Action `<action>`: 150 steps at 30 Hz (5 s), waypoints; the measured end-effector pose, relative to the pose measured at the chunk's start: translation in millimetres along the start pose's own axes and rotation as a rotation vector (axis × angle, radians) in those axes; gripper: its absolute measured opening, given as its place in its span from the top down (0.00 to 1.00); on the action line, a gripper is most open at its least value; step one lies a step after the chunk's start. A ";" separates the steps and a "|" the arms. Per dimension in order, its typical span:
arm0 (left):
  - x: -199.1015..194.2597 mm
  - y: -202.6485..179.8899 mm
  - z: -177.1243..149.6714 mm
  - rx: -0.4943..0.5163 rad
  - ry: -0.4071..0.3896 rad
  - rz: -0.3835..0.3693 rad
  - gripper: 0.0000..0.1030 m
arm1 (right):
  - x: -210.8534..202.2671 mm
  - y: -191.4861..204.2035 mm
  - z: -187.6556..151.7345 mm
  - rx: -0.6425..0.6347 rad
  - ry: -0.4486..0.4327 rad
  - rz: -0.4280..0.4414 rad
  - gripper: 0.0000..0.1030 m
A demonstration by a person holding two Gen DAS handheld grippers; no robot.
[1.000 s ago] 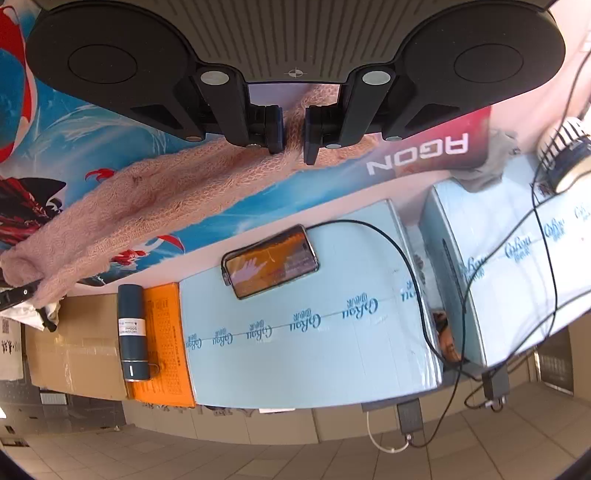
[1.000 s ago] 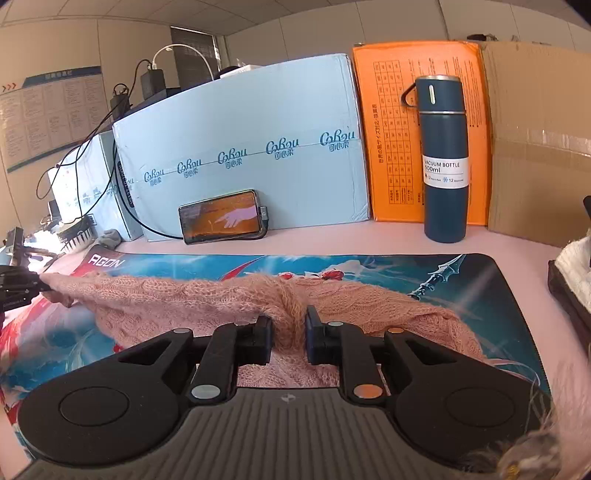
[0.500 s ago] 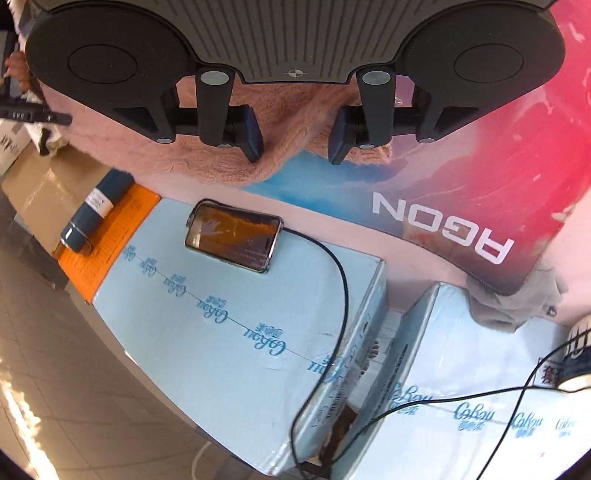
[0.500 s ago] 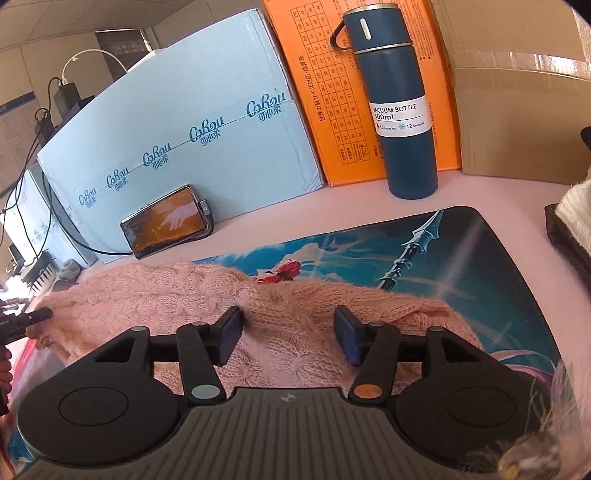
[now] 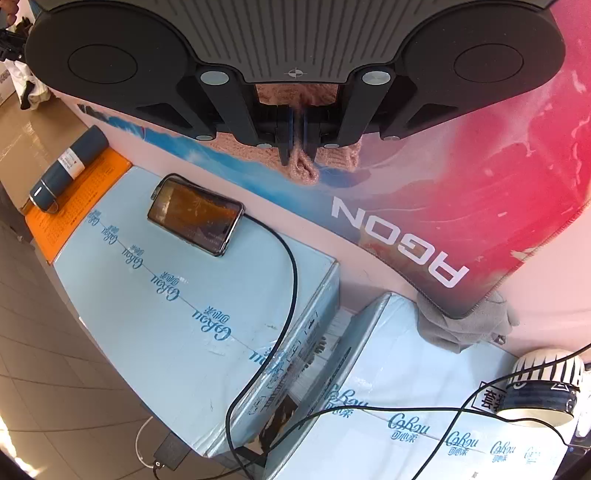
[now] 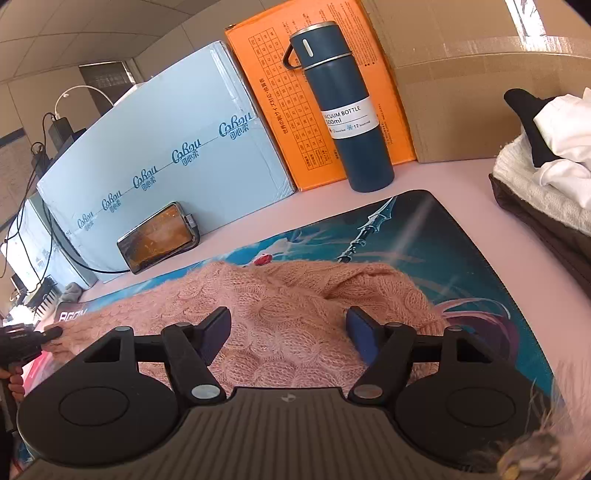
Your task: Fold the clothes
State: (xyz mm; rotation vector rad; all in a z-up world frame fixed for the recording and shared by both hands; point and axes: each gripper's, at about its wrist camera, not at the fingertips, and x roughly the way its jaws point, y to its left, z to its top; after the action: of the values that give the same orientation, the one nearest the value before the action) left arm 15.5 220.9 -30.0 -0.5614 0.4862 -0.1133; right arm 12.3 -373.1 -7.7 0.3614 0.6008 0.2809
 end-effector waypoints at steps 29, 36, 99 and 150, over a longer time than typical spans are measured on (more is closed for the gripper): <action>-16.5 -4.1 -4.4 0.016 -0.030 0.047 0.96 | 58.0 61.4 4.3 -0.215 0.000 -0.072 0.76; -24.8 2.4 -1.4 -0.058 -0.088 0.064 0.71 | 42.9 63.8 2.9 -0.117 -0.087 -0.084 0.60; -20.1 -132.5 -77.7 -0.205 -0.045 -0.189 0.25 | 46.6 77.1 -34.6 0.169 -0.050 0.344 0.29; -52.0 -213.8 -82.3 0.559 -0.268 0.104 0.80 | 48.4 54.0 -36.3 0.462 0.039 0.660 0.20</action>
State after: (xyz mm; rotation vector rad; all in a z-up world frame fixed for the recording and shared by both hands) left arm -63.3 12.8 45.3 0.0002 0.2041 -0.0682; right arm 20.8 -298.1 -37.5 1.0054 0.5680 0.7867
